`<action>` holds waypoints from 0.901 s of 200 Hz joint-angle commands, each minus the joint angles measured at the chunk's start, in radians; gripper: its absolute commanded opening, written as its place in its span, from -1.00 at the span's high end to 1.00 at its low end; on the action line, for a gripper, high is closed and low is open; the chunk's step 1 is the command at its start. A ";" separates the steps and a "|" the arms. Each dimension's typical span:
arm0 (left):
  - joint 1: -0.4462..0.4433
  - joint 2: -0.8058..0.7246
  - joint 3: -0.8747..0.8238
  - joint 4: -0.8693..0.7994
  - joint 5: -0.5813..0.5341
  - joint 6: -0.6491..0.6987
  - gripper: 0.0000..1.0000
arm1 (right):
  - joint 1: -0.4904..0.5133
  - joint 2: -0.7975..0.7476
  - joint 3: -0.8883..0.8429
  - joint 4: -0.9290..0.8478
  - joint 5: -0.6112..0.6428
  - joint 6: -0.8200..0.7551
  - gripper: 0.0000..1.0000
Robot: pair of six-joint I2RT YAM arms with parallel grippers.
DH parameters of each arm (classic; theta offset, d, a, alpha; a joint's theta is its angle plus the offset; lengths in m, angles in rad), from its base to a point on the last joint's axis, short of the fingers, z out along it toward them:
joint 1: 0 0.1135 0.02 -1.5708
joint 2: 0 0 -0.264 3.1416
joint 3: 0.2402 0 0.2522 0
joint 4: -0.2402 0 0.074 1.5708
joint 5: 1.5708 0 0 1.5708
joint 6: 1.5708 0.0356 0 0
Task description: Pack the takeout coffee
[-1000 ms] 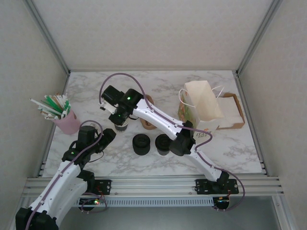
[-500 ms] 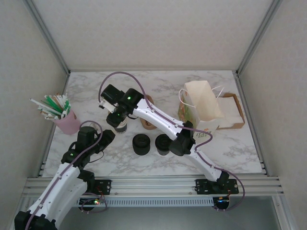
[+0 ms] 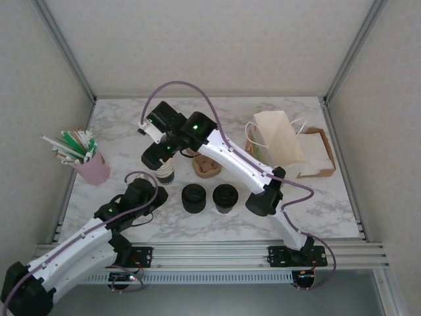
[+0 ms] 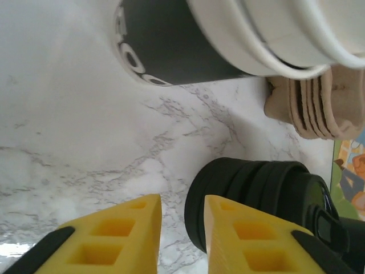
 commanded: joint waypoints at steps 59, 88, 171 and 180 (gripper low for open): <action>-0.153 0.363 0.321 -0.029 -0.193 0.161 0.86 | -0.125 -0.323 -0.426 0.181 -0.021 0.176 -0.76; -0.153 0.466 0.437 -0.123 -0.184 0.248 0.87 | -0.166 -0.408 -0.555 0.231 -0.038 0.205 -0.76; -0.123 0.739 0.635 -0.261 -0.212 0.392 0.90 | -0.228 -0.523 -0.719 0.271 -0.048 0.231 -0.76; -0.117 0.761 0.648 -0.260 -0.215 0.402 0.90 | -0.232 -0.528 -0.727 0.276 -0.048 0.230 -0.76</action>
